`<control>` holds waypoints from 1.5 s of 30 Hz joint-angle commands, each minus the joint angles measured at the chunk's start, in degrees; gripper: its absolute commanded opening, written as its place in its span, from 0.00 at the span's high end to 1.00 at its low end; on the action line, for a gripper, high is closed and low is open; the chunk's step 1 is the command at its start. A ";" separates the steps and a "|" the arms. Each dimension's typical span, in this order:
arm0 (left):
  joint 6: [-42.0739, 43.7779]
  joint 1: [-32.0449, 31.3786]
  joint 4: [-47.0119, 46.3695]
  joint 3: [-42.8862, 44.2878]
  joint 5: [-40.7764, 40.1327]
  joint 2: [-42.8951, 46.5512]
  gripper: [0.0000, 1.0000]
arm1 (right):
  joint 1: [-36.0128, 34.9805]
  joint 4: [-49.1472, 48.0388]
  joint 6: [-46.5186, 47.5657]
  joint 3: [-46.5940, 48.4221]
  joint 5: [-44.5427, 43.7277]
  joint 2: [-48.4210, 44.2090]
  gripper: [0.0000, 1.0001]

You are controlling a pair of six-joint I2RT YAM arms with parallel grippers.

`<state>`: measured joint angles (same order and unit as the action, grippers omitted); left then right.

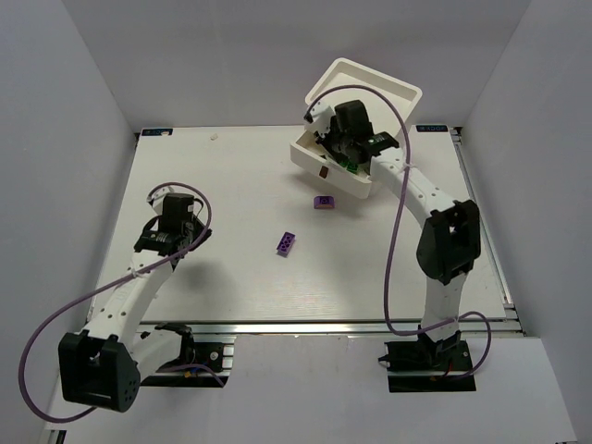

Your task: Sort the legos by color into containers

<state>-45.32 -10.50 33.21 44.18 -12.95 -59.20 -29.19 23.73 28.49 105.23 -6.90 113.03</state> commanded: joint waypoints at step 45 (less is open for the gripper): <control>7.12 6.47 -15.16 29.98 35.24 -37.57 0.98 | 6.95 -3.41 -5.09 -19.18 39.08 -23.21 0.32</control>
<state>-30.61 -1.76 28.53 71.64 7.25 -100.31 -23.18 24.82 27.29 87.18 34.96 92.60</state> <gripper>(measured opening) 0.454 0.702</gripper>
